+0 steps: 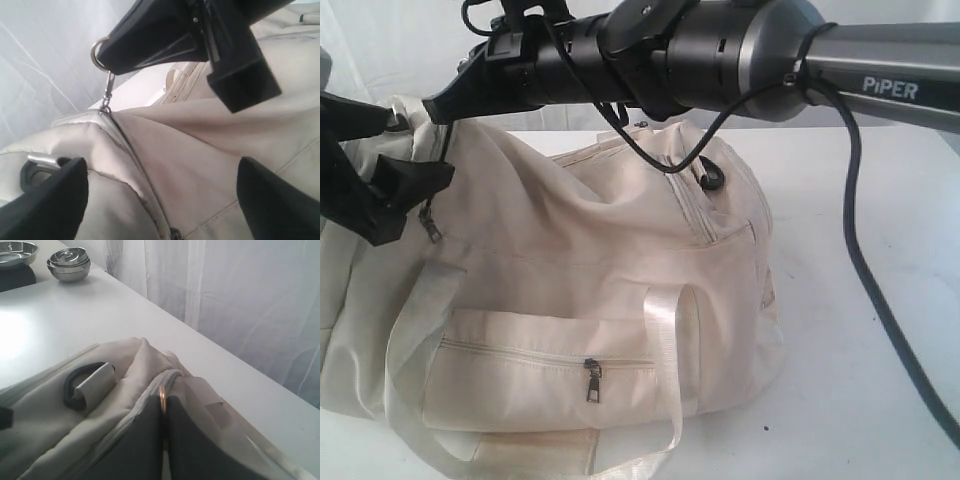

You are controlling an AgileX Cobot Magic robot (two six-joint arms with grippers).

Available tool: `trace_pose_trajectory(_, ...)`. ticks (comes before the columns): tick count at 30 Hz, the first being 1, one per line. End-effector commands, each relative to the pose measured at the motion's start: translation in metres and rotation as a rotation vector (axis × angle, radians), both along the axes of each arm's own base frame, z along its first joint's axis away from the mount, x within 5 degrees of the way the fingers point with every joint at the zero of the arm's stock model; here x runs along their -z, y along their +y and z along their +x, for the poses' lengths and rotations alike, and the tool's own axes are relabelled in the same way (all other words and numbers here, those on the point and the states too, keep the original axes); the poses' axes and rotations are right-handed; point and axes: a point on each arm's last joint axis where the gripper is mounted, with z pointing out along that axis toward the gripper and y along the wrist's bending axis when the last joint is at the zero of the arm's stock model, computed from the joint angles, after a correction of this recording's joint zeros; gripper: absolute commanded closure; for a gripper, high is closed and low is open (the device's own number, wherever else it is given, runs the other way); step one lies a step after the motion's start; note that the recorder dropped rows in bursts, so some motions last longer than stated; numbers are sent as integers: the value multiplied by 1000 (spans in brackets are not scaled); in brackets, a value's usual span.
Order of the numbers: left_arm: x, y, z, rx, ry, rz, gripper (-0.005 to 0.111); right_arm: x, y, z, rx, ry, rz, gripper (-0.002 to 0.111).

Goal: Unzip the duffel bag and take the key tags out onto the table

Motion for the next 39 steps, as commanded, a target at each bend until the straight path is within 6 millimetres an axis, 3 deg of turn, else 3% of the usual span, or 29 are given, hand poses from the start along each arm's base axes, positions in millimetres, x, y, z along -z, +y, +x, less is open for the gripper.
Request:
trace_pose_trajectory(1, 11, -1, 11, -24, 44, 11, 25, -15, -7, 0, 8, -17, 27, 108)
trace_pose_trajectory(7, 19, 4, 21, -120, 84, -5, 25, -16, -6, -6, -47, 6, 16, 108)
trace_pose_trajectory(11, 20, 6, 23, -152, 82, 0, 34, -20, -8, -7, -47, 1, 22, 108)
trace_pose_trajectory(19, 20, 7, 23, -158, 83, -3, 81, -26, -10, -8, -46, -9, 32, 108)
trace_pose_trajectory(25, 19, 8, 23, -168, 80, 1, 107, -28, -11, -5, -8, -28, 43, 108)
trace_pose_trajectory(31, 20, 12, 24, -218, 92, -3, 107, -33, -16, 5, 114, -88, 80, 108)
trace_pose_trajectory(39, 16, 13, 21, -298, 167, -164, 107, -7, -2, 19, 124, -66, 48, 108)
